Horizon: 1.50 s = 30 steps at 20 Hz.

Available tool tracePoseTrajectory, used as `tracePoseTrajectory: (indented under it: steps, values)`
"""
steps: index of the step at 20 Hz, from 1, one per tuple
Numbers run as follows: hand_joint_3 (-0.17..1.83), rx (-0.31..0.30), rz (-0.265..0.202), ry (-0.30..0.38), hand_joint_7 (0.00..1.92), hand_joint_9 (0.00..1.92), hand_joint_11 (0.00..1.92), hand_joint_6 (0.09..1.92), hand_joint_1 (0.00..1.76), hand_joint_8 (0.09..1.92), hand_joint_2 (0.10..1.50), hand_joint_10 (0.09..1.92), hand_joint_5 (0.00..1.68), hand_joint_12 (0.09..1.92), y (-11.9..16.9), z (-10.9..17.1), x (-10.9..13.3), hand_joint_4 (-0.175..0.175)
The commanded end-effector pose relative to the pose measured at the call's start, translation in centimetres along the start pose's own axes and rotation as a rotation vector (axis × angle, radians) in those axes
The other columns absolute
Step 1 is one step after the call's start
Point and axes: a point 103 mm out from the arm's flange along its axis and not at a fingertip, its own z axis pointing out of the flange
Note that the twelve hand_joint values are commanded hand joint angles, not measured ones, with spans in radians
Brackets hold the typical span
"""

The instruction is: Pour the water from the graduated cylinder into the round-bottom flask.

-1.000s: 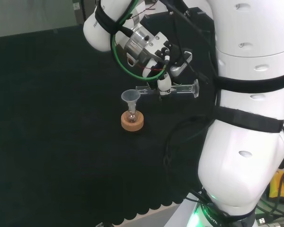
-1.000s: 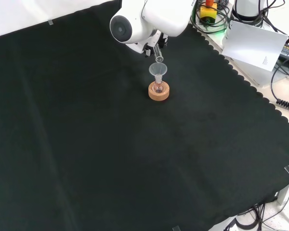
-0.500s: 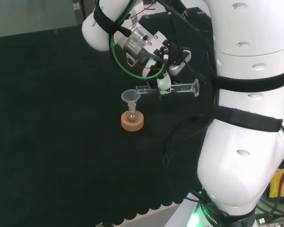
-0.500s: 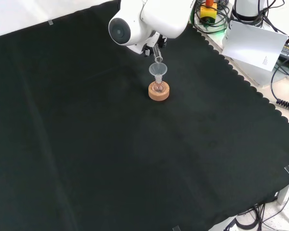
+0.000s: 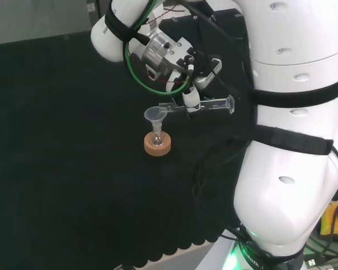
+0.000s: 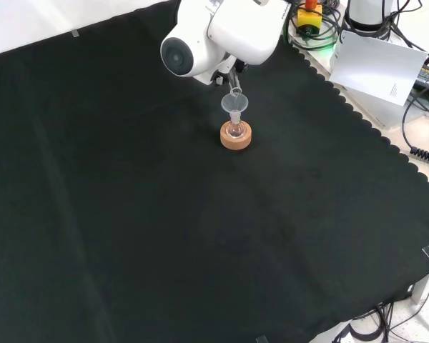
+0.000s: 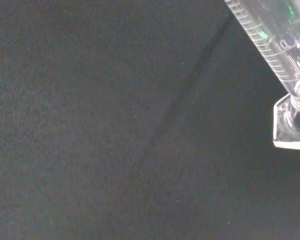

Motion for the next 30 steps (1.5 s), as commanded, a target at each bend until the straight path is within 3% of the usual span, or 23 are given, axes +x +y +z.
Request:
tracePoseTrajectory:
  steps: [1,30]
  values:
    - [0.0,0.005,0.003,0.0,1.27,1.43,1.28,1.13,1.13,0.3,1.16,0.09,0.91,0.71,-0.11,0.0,-0.12,-0.143]
    - [0.0,0.042,0.019,-0.022,1.26,1.43,1.28,1.13,1.12,0.3,1.16,0.09,0.9,0.71,-0.73,-0.75,0.06,-0.14]
